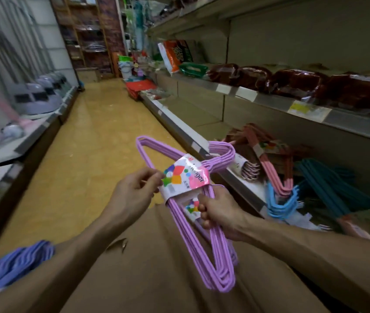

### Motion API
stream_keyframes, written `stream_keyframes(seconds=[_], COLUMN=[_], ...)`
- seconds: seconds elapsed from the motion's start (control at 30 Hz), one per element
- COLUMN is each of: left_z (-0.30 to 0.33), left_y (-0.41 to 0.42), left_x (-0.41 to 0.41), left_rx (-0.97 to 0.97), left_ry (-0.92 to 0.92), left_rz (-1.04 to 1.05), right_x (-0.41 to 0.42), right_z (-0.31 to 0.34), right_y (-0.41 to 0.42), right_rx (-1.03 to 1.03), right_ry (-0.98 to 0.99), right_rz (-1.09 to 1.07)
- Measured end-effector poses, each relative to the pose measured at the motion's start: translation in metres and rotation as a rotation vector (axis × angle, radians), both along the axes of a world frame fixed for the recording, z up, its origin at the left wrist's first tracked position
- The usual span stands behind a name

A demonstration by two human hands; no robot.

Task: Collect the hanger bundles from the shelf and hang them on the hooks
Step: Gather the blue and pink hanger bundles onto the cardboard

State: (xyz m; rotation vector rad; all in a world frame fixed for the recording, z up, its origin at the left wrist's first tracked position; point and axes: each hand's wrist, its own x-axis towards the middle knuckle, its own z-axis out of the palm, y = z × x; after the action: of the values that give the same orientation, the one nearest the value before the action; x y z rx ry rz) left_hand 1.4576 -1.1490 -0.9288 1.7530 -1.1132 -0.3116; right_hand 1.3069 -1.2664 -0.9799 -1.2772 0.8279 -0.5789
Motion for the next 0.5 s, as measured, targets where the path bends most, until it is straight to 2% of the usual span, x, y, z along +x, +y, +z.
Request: stream_keyframes(seconds=[0.2,0.3,0.5], left_z=[0.008,0.008,0.003], left_y=[0.046,0.062,0.077], left_x=[0.039,0.05,0.072], left_rx=[0.025,0.12,0.215], left_ry=[-0.11,-0.209,-0.22], left_rz=[0.104,0.111,0.064], right_x=[0.045,0.06,0.077], right_z=[-0.01,-0.009,0.005], right_y=[0.057,0.079,0.128], right_rx=[-0.179,-0.307,-0.427], right_ry=[0.119,0.194,0.235], right_rz=[0.226,0.295,0.363])
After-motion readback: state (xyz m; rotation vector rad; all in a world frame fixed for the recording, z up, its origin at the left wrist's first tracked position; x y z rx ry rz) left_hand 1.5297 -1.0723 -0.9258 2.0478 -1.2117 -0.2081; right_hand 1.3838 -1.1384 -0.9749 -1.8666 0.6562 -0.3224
